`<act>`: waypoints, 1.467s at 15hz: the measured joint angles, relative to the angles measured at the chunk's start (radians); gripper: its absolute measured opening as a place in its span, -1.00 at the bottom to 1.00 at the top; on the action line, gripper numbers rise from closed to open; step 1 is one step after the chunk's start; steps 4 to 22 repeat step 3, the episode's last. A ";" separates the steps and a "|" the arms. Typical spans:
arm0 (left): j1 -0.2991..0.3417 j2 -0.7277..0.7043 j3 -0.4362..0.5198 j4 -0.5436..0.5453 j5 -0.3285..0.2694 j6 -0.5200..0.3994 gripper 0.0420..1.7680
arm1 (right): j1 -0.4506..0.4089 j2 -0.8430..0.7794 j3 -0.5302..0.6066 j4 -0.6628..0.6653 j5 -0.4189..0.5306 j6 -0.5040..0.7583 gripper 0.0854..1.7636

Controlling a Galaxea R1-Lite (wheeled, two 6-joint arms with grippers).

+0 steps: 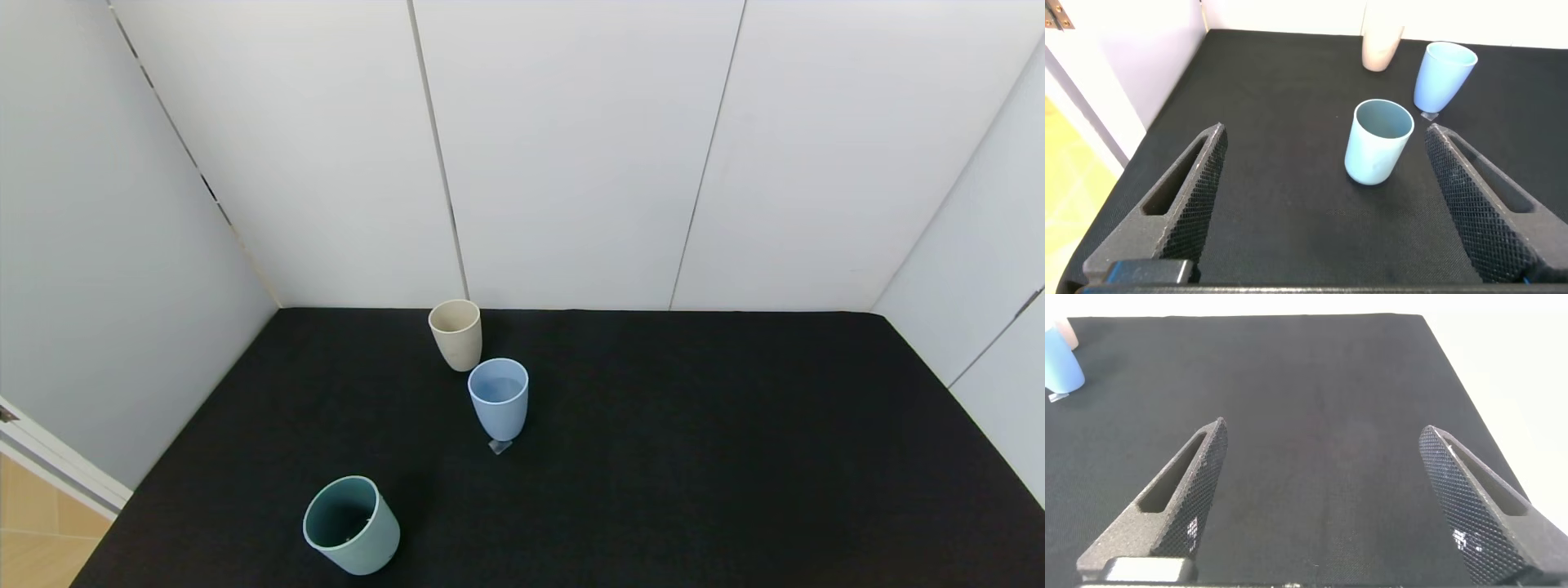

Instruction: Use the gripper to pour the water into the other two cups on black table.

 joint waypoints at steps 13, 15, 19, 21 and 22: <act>0.000 0.000 0.000 0.000 0.000 0.000 0.94 | 0.000 0.000 0.000 0.000 0.000 0.001 0.94; 0.000 0.000 0.000 0.000 0.000 0.000 0.94 | 0.000 0.000 0.000 0.000 0.000 0.001 0.94; 0.000 0.000 0.000 0.000 0.000 0.000 0.94 | 0.000 0.000 0.000 0.000 0.000 0.001 0.94; 0.000 0.000 0.000 0.000 0.000 0.000 0.94 | 0.000 0.000 0.000 0.000 0.000 0.001 0.94; 0.000 0.000 0.000 0.000 0.000 0.000 0.94 | 0.000 0.000 0.000 0.000 0.000 0.001 0.94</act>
